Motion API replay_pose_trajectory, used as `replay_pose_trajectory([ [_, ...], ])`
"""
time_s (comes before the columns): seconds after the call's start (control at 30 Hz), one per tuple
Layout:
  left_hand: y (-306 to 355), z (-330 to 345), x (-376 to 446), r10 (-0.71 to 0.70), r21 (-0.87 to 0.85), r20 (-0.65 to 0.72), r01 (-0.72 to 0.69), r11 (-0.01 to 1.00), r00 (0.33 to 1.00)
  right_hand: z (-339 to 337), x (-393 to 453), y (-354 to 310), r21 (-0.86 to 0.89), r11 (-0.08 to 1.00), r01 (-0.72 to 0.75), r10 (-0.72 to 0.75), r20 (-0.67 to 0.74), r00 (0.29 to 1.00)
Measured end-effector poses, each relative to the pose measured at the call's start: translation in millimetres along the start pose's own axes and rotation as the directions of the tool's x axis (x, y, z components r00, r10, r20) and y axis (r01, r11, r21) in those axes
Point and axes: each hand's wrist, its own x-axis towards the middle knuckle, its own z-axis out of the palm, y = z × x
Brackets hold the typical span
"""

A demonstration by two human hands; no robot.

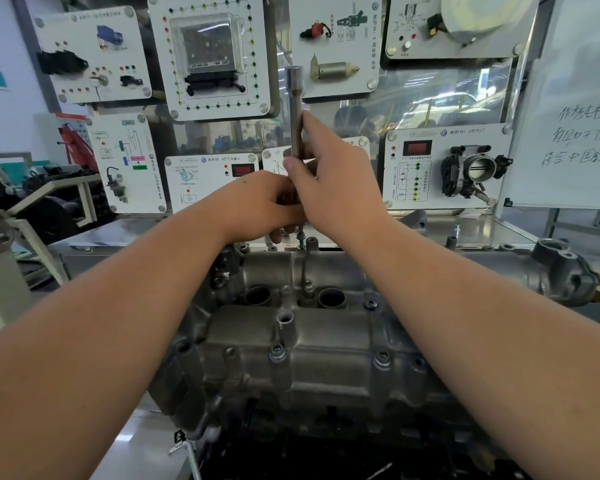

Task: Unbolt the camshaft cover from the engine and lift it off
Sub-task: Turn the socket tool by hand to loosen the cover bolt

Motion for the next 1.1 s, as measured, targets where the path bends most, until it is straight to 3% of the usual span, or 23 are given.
replay_pose_trajectory([
  [1.1, 0.5, -1.0, -1.5, 0.01, 0.024, -0.005, -0.01, 1.0, 1.0, -2.1, -2.6, 0.3, 0.068, 0.996, -0.05, 0.05, 0.002, 0.999],
])
